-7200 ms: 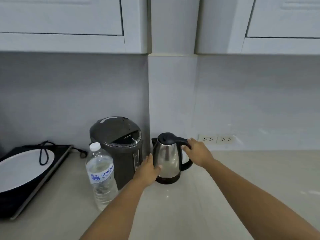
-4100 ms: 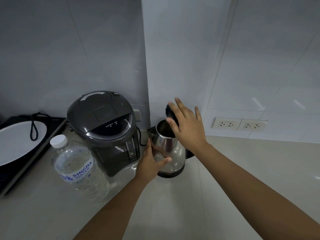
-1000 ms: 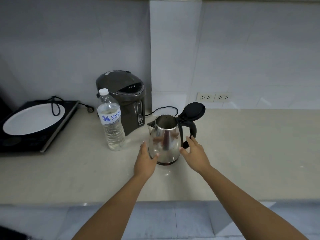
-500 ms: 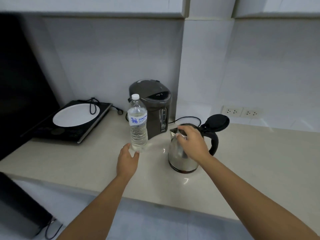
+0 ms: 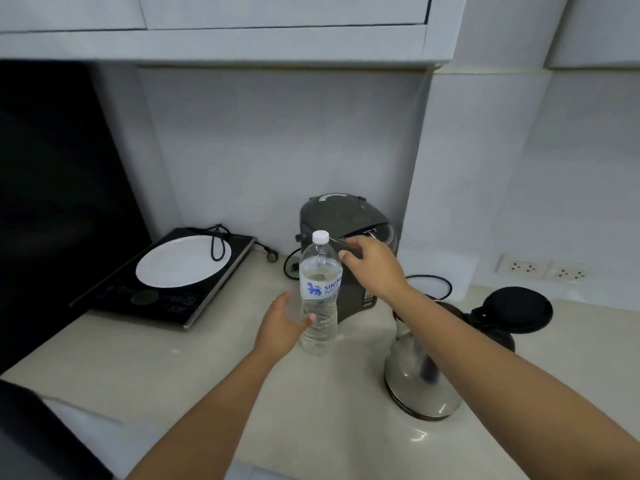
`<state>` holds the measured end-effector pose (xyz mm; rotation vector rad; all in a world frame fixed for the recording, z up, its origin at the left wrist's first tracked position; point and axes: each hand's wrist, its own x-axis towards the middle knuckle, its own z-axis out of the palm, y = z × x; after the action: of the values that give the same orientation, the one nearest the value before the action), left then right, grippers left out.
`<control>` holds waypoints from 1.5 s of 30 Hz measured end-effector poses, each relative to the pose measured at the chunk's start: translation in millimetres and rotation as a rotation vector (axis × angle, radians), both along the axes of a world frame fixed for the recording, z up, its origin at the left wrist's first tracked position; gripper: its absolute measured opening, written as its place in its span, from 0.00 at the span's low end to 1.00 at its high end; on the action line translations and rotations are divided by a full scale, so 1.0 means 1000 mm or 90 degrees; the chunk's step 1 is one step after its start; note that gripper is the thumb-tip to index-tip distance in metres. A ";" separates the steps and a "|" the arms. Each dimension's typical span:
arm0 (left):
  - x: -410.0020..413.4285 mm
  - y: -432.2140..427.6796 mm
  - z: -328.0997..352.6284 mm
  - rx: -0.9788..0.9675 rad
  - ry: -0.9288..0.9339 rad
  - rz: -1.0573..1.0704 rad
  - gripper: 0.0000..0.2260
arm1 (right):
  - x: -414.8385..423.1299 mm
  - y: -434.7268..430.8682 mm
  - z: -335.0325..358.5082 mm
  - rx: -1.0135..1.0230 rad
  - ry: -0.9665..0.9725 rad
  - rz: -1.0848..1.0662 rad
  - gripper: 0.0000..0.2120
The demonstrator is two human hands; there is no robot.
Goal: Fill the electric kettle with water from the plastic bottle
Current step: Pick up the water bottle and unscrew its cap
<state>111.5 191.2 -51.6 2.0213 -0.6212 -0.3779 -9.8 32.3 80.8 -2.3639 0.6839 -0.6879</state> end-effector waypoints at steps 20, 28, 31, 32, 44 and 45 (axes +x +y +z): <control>-0.003 -0.036 -0.016 -0.041 0.003 -0.009 0.36 | 0.063 0.011 0.005 -0.127 0.049 -0.041 0.17; -0.021 -0.034 -0.011 -0.047 -0.017 0.064 0.27 | 0.047 0.010 0.021 -0.080 0.130 0.122 0.12; -0.031 -0.027 -0.011 -0.025 -0.029 0.064 0.25 | 0.033 0.006 0.025 -0.047 0.147 0.174 0.09; -0.037 -0.023 -0.010 -0.015 -0.037 0.064 0.24 | 0.029 0.006 0.025 -0.042 0.147 0.181 0.09; -0.083 0.023 -0.009 -0.024 0.005 -0.003 0.25 | -0.024 0.045 0.015 -0.114 0.028 0.108 0.16; -0.084 0.024 -0.009 -0.036 0.012 -0.009 0.23 | -0.025 0.048 0.013 -0.111 0.023 0.103 0.16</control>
<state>27.4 215.3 -60.4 1.9587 -0.6282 -0.3830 -35.3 80.0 93.7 -2.5640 0.4568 -0.6578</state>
